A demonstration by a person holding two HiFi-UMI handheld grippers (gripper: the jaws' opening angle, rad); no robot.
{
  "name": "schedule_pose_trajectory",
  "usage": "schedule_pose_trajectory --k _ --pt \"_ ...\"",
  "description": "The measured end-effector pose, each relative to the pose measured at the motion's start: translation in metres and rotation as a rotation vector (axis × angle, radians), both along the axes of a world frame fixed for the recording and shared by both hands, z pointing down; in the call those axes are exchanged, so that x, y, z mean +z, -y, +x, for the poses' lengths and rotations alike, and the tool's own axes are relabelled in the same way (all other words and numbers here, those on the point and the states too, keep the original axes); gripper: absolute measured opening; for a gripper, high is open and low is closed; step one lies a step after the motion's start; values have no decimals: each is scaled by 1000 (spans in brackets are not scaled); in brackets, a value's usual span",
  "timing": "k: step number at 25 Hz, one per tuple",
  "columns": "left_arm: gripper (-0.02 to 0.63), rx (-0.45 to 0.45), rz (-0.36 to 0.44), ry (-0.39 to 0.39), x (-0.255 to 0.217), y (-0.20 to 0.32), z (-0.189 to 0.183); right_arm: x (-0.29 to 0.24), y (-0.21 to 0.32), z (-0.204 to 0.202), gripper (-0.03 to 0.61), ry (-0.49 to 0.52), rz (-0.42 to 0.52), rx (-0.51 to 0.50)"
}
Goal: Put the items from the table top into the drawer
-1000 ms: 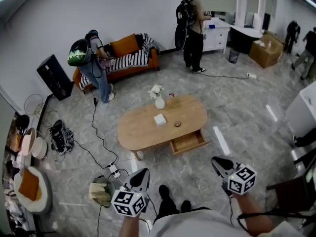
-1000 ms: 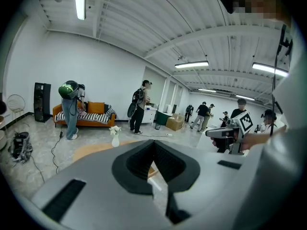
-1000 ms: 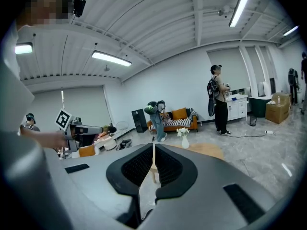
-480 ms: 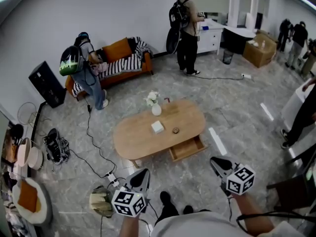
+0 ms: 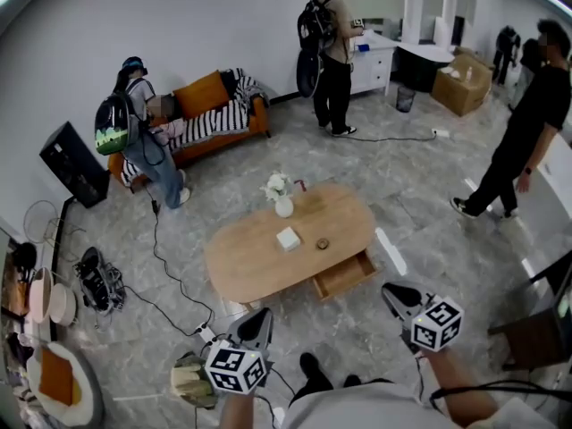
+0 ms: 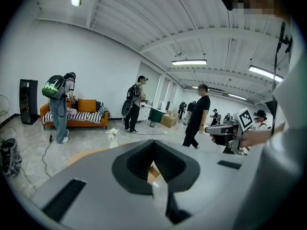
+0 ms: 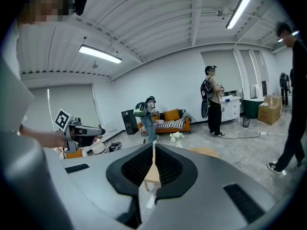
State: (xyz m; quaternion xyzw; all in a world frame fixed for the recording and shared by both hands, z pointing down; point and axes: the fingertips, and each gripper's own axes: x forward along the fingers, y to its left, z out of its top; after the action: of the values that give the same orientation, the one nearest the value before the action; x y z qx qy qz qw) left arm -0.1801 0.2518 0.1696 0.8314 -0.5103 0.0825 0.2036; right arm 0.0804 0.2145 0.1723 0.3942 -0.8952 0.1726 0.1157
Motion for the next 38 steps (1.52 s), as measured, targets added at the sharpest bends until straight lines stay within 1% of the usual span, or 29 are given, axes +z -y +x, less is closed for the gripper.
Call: schedule_pose_trajectory --k 6,11,18,26,32,38 --pt "0 38 -15 0 6 25 -27 0 17 -24 41 -16 -3 38" --pt "0 60 -13 0 13 36 -50 4 22 -43 41 -22 4 75" --pt "1 81 -9 -3 13 48 -73 0 33 -64 41 -25 15 105" --pt "0 90 -16 -17 17 62 -79 1 44 -73 41 -33 14 115" --pt "1 89 -12 -22 16 66 -80 2 47 -73 41 -31 10 121" --pt "1 72 -25 -18 20 82 -79 4 68 -74 41 -26 10 106"
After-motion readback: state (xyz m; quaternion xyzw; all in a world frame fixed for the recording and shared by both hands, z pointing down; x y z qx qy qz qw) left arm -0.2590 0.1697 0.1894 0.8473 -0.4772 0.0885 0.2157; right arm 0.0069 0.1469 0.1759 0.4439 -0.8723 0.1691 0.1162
